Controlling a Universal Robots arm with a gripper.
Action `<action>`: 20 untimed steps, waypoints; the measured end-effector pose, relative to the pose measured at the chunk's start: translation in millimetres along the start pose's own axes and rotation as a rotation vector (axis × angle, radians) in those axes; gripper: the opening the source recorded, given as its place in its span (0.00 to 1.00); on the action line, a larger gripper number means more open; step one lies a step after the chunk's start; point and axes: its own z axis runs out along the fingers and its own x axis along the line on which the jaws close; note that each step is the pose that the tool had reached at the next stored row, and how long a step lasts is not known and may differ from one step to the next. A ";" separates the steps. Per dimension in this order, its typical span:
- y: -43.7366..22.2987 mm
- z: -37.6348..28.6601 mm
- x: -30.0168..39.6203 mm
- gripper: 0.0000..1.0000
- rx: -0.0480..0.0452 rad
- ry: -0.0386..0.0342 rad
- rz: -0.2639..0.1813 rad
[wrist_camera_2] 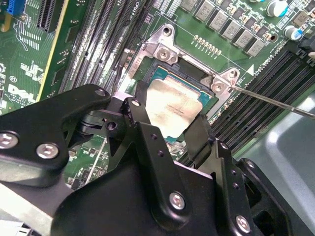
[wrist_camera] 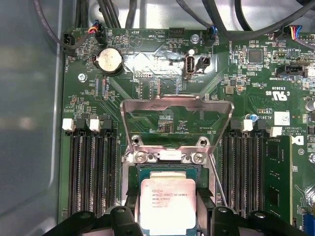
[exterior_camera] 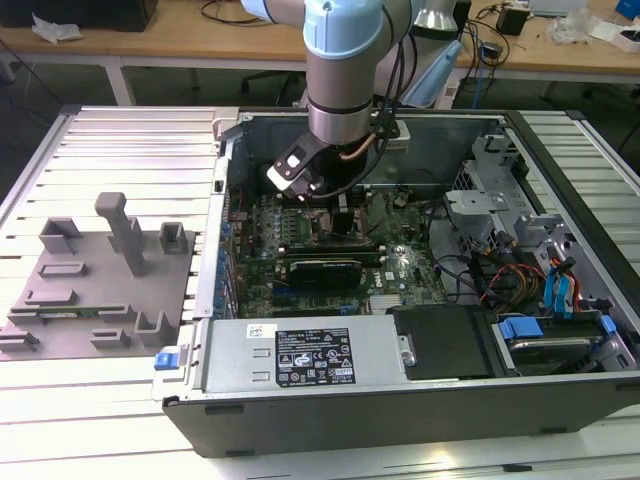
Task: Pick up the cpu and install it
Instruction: 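Place the cpu into insertion slot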
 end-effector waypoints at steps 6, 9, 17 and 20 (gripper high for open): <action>0.0 0.1 0.0 0.54 0.0000 0.0001 0.000; 0.0 0.2 0.0 0.62 -0.0001 0.0001 0.000; 0.0 0.2 1.3 0.62 -0.0001 0.0004 0.000; 1.1 0.3 1.3 0.62 -0.0001 0.0005 0.000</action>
